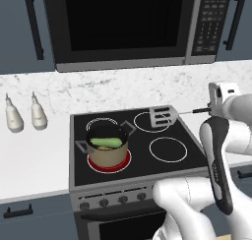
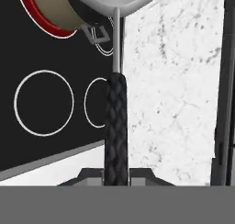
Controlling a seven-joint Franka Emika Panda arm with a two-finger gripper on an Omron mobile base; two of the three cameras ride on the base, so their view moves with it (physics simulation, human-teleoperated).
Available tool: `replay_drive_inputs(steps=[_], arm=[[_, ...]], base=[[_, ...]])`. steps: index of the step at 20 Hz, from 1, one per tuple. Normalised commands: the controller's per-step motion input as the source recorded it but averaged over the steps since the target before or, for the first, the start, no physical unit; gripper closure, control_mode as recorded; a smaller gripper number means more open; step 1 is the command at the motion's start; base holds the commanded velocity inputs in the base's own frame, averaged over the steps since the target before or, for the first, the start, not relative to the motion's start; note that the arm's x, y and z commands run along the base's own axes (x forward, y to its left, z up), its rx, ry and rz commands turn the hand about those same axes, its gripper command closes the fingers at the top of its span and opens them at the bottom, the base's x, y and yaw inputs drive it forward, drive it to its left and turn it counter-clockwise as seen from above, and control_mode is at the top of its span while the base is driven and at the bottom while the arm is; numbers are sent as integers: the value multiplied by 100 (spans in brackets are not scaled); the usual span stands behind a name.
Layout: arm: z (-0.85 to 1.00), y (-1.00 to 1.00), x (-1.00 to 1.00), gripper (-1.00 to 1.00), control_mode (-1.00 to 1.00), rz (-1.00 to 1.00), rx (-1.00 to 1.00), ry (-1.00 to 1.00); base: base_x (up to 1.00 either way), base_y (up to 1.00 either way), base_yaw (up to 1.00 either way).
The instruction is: Put the corn and potato in the pot. Retrieve the spatula and lightly stir the vegetables in the pot.
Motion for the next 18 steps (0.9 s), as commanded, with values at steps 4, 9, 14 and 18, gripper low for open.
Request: replay_drive_inputs(steps=[4,9,14,18], arm=[[51,36,2,100,-100,78,-8,-23],[22,33,8,100,-100,75,-19,-26],[0,55,15,100,-100,21,-24,-36],[0,22,2,100,-100,0,-11,-14]], base=[[0,0,0],[0,0,0],[0,0,0],[0,0,0]])
